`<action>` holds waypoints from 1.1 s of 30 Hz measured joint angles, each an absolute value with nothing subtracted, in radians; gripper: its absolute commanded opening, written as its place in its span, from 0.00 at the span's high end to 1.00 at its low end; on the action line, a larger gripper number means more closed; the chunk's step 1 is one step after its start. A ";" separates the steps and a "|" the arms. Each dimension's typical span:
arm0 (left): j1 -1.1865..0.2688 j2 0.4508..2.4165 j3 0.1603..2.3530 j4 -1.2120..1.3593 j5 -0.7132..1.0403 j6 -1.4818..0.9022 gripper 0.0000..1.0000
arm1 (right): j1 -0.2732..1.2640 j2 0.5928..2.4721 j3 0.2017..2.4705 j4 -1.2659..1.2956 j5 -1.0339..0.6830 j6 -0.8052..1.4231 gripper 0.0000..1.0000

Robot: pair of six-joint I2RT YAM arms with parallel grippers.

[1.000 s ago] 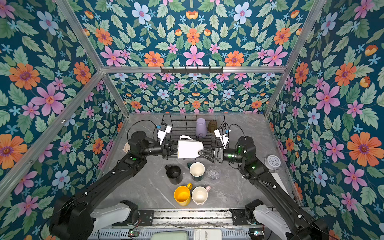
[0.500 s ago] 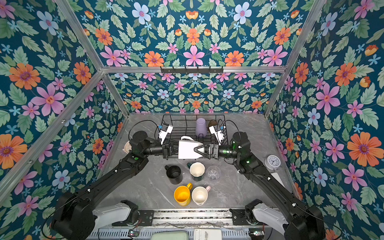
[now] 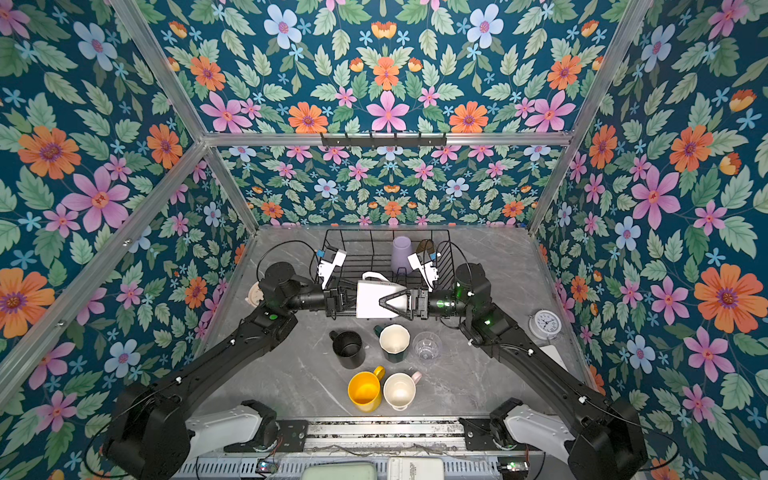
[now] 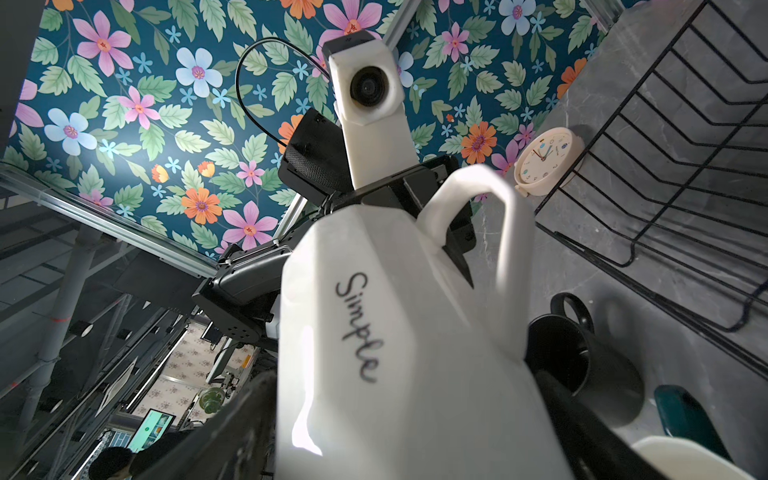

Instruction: Load the cups into the dish rack

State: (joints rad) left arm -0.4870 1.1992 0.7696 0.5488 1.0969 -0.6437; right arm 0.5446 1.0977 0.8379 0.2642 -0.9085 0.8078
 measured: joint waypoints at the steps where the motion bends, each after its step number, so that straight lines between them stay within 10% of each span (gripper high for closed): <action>1: -0.487 1.199 0.770 0.549 1.097 -0.645 1.00 | 0.545 1.097 0.837 0.265 -0.908 0.808 0.06; 23: -0.486 1.206 0.769 0.570 1.107 -0.659 1.00 | 0.560 1.117 0.852 0.271 -0.899 0.807 0.17; 33: -0.485 1.213 0.767 0.576 1.121 -0.662 1.00 | 0.565 1.123 0.861 0.257 -0.907 0.802 0.49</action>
